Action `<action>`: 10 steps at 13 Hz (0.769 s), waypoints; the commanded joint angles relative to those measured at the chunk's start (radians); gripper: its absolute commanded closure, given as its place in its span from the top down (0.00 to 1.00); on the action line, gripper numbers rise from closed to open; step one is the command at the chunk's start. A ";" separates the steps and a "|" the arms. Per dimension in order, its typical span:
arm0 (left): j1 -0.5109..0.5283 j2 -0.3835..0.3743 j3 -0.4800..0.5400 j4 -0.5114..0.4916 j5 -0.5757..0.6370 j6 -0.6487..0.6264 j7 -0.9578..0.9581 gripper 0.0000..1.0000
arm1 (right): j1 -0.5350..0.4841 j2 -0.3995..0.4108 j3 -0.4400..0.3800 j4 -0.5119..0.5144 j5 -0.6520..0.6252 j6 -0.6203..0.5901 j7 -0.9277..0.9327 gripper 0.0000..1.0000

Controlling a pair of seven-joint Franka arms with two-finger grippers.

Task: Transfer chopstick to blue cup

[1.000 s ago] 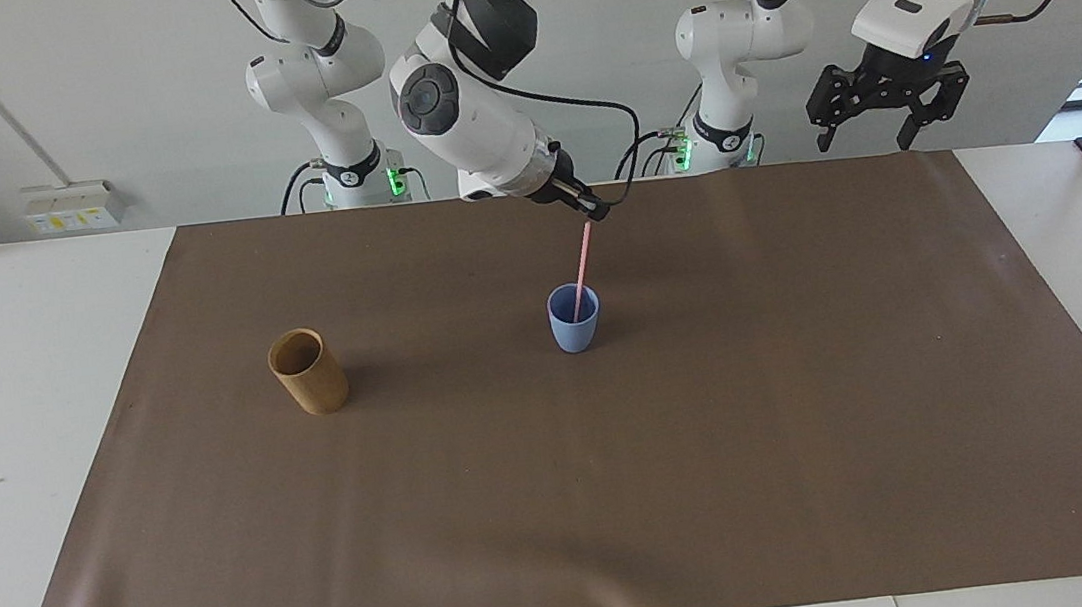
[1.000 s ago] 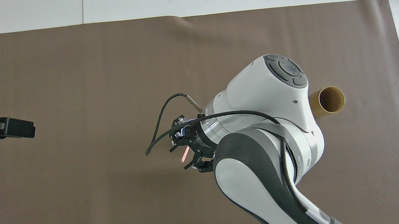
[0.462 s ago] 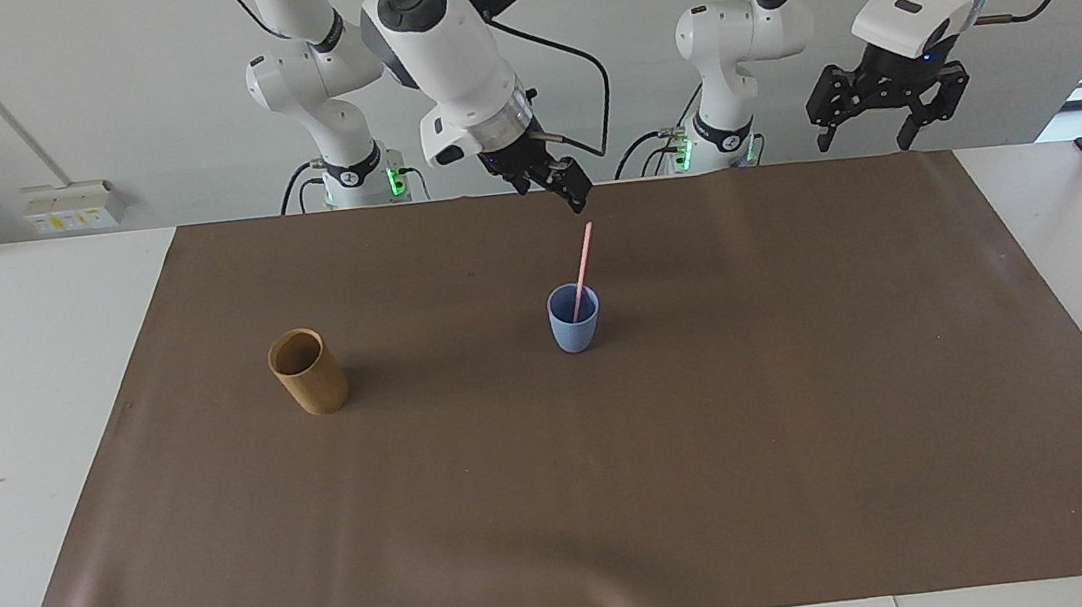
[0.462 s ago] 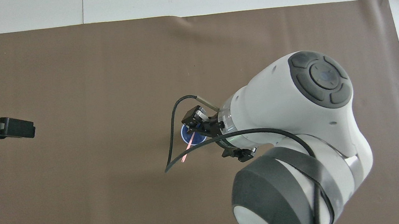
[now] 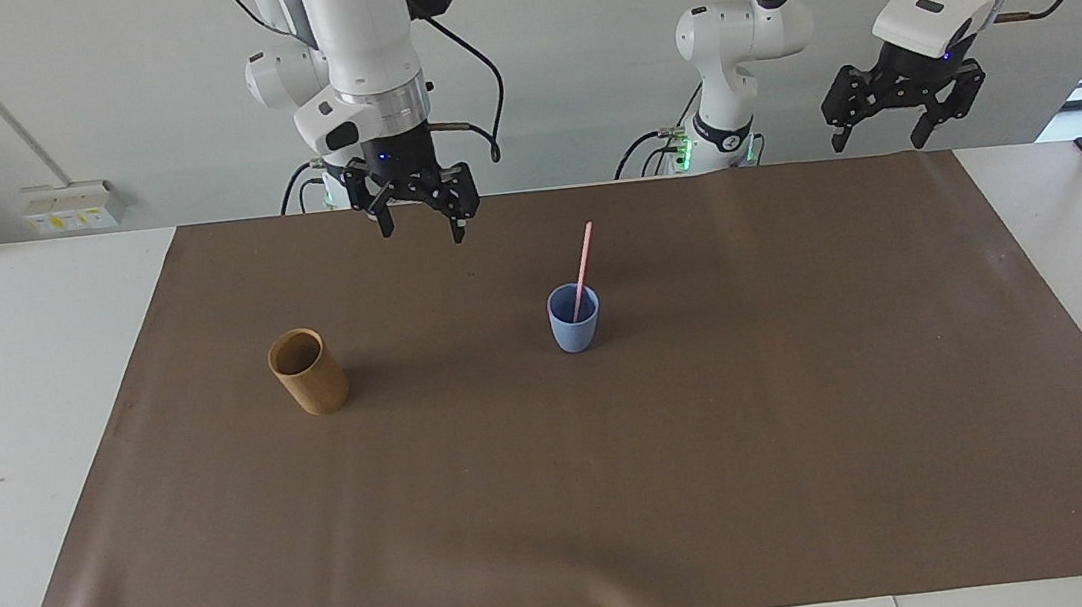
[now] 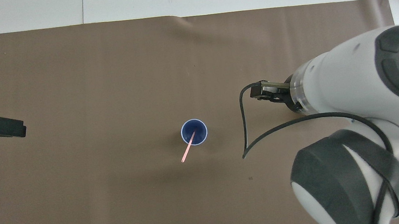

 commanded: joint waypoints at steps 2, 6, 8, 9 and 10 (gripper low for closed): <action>0.017 -0.011 -0.011 -0.016 0.007 0.018 0.057 1.00 | -0.052 -0.037 0.008 0.072 -0.017 -0.092 -0.063 1.00; 0.031 -0.010 -0.011 -0.016 0.007 0.014 0.135 1.00 | -0.079 -0.032 -0.031 0.170 -0.011 -0.207 -0.150 1.00; 0.027 -0.011 -0.011 -0.016 0.007 0.014 0.085 1.00 | -0.082 -0.034 -0.072 0.223 -0.011 -0.265 -0.194 1.00; 0.027 -0.011 -0.011 -0.016 0.007 0.014 0.085 1.00 | -0.082 -0.037 -0.107 0.229 -0.010 -0.276 -0.202 1.00; 0.027 -0.011 -0.011 -0.016 0.007 0.014 0.085 1.00 | -0.082 -0.045 -0.142 0.229 -0.007 -0.279 -0.225 1.00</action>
